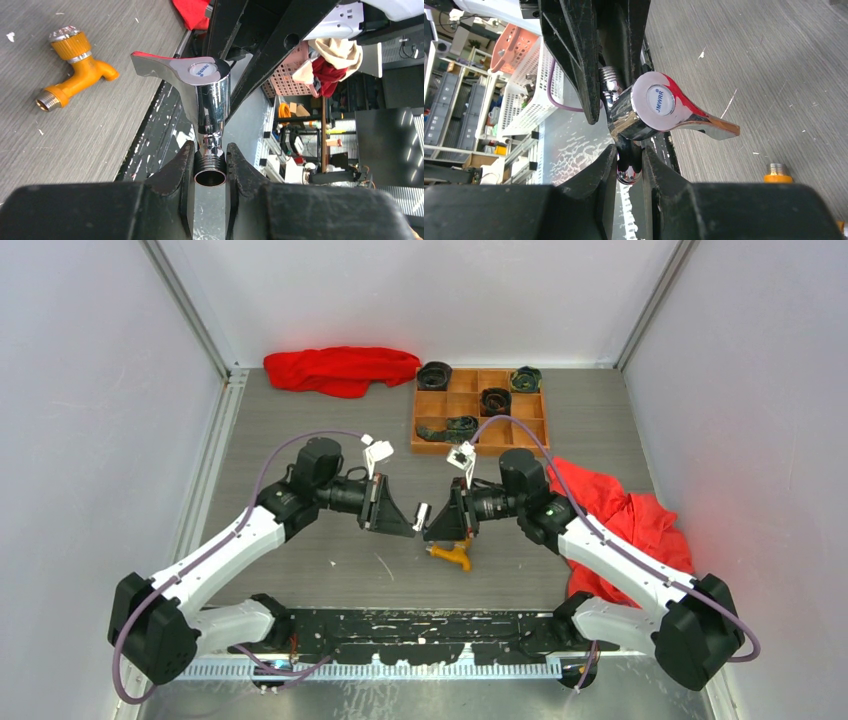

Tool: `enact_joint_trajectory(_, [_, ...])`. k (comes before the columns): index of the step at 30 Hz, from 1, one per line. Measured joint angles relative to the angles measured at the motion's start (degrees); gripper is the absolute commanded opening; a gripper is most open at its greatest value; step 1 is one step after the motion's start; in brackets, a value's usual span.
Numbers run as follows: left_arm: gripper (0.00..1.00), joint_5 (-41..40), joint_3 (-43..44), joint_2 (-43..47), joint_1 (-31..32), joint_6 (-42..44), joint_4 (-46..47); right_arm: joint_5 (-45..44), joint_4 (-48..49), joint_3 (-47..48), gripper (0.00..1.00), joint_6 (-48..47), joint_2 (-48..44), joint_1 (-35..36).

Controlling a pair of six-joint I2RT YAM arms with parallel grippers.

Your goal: Install the water faucets

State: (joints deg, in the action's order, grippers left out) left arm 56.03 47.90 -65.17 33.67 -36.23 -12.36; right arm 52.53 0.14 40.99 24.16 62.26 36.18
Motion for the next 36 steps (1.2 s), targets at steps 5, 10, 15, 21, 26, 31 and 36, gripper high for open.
enact_joint_trajectory(5, [0.0,-3.32,-1.14,1.01,0.0,-4.09,3.82,-2.49,0.04,0.48,0.66,1.16,-0.07,-0.04])
enact_joint_trajectory(10, [0.0,-6.6,-2.93,2.45,0.0,-8.35,8.98,-5.53,1.49,0.42,0.77,3.87,-2.36,-1.25])
enact_joint_trajectory(15, [0.0,-8.7,-4.57,2.62,0.0,-13.31,16.22,-4.2,9.55,-3.78,0.87,11.08,-7.56,-6.97])
enact_joint_trajectory(21, [0.0,-9.75,-6.1,1.62,0.0,-19.67,25.03,-3.32,24.3,-14.49,0.93,24.24,-14.97,-13.97])
enact_joint_trajectory(26, [0.0,-10.73,-8.57,0.59,0.0,-23.52,30.21,-6.75,36.83,-21.49,0.94,33.79,-17.62,-13.81])
enact_joint_trajectory(31, [0.0,-11.04,-9.27,-0.28,0.0,-25.0,31.95,-9.55,46.82,-22.86,0.94,39.76,-13.27,-12.0])
enact_joint_trajectory(36, [0.0,-11.04,-9.27,-0.7,0.0,-25.38,33.31,-12.39,51.43,-22.86,0.9,41.99,-7.78,-8.41])
